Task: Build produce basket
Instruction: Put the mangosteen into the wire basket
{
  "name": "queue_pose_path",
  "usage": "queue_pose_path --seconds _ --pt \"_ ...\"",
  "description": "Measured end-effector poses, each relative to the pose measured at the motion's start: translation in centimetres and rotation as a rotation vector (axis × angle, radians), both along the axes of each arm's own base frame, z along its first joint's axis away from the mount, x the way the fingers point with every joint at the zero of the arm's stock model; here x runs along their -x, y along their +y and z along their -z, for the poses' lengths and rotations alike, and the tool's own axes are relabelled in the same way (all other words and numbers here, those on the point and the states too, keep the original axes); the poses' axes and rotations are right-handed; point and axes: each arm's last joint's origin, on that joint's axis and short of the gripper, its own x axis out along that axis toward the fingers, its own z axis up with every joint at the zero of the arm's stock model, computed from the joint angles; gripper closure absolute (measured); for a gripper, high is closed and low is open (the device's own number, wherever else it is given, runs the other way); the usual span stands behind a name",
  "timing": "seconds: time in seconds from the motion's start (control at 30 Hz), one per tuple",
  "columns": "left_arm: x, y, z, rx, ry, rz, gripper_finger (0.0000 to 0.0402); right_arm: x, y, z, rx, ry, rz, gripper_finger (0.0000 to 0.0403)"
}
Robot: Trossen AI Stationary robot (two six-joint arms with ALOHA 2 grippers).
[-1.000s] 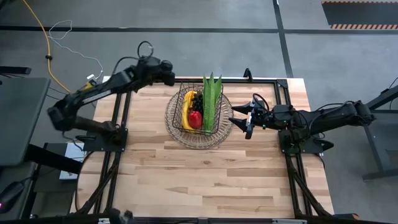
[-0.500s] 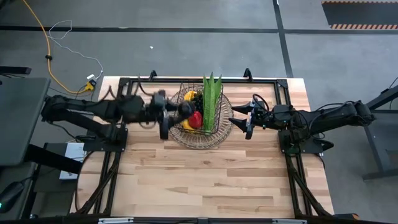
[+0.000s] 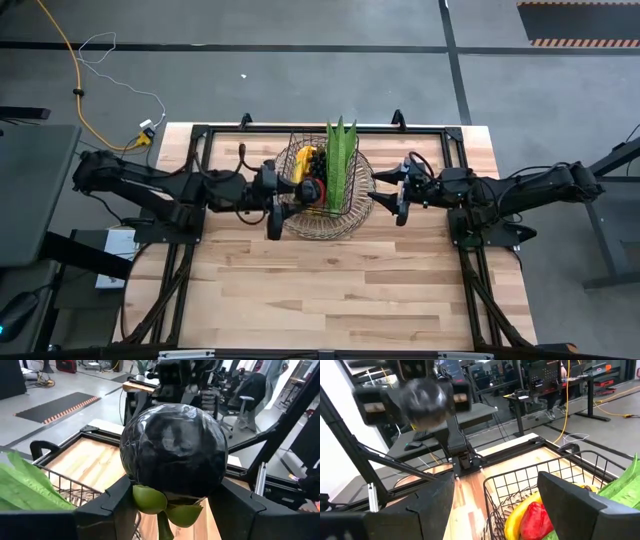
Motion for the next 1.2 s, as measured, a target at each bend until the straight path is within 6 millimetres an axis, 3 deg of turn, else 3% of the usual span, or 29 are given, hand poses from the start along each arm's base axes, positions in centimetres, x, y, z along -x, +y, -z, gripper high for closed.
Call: queue_pose_path --seconds 0.2,0.3,0.47,1.2 --pt "2.3 1.0 3.7 0.065 -0.123 -0.006 0.0202 0.0 0.1 -0.1 0.009 -0.011 -0.019 0.0126" --pt "3.5 1.6 4.4 0.053 -0.189 -0.015 0.0202 0.0 0.1 -0.1 0.009 -0.012 -0.019 0.0126" --pt "4.2 2.2 5.3 -0.024 -0.098 -0.024 0.0202 0.0 0.1 -0.1 0.009 -0.012 -0.020 0.0126" --pt "3.9 2.2 5.7 -0.069 -0.069 -0.015 0.0201 0.0 0.1 -0.1 0.009 -0.012 -0.021 0.0126"
